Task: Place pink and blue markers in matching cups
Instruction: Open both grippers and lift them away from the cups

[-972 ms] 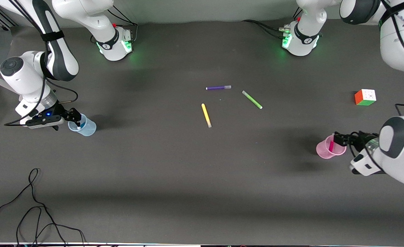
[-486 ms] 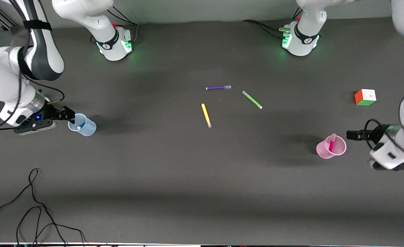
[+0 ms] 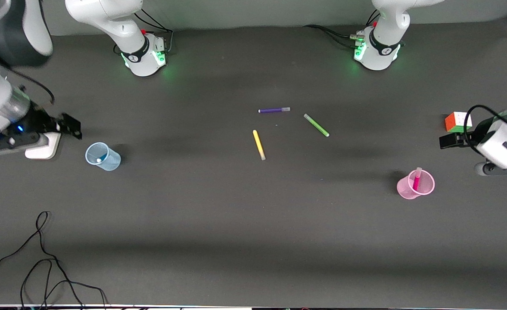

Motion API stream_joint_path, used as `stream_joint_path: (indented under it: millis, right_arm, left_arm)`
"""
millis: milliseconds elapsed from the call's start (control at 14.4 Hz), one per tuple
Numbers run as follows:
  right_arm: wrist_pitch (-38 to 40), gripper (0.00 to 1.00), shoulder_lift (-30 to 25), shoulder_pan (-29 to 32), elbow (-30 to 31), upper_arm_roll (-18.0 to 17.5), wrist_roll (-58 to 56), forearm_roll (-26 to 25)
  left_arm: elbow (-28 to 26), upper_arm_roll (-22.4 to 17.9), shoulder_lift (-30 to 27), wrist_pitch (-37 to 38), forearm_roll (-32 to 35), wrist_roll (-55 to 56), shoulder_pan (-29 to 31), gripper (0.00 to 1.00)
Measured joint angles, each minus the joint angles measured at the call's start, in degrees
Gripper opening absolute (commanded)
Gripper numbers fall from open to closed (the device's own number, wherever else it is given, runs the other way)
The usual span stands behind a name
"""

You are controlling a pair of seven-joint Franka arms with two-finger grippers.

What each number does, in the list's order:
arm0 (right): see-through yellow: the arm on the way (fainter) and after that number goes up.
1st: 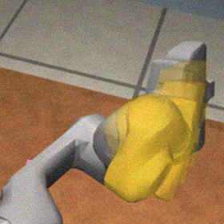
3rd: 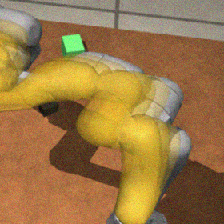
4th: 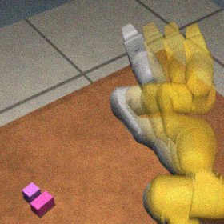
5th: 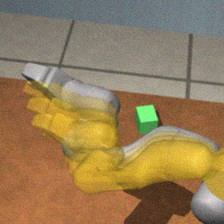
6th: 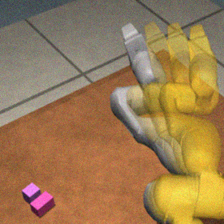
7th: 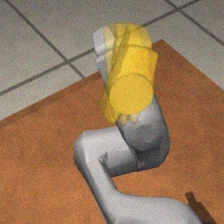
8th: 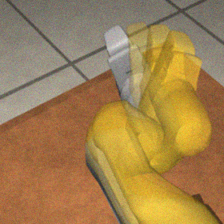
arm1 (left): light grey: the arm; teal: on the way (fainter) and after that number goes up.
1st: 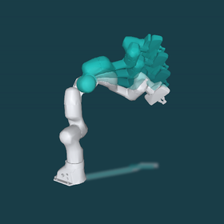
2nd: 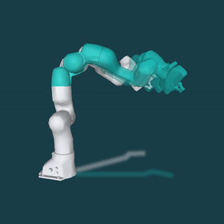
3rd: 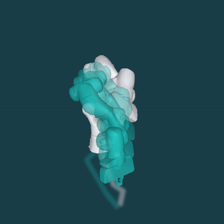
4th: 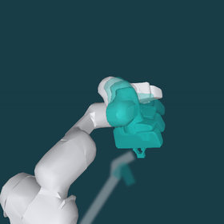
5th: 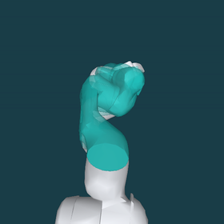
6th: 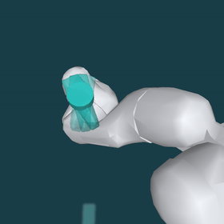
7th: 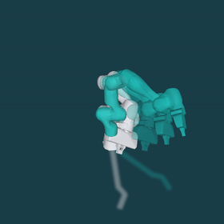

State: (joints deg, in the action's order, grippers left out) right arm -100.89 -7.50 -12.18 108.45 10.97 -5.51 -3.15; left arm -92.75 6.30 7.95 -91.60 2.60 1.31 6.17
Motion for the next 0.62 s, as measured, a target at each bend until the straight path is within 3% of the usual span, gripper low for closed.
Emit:
stream_joint_path:
  millis: [208, 417, 625]
  right_arm:
    - [4.38, 1.0, -1.51, 0.14, -5.14, -1.1, 2.52, 0.15]
    - [4.54, 1.0, 0.63, 1.1, -9.21, -1.1, 2.63, 3.48]
    - [5.22, 1.0, 3.95, 1.28, -10.93, -1.12, 2.97, 4.95]
  left_arm:
    - [-0.13, -0.59, -3.17, 0.09, -0.92, -0.22, -0.88, 1.0]
    - [-0.17, -7.1, -5.16, 0.8, -2.61, -0.24, -8.43, 1.0]
    - [-0.17, -8.78, -6.42, 1.69, -3.48, -0.24, -10.68, 1.0]
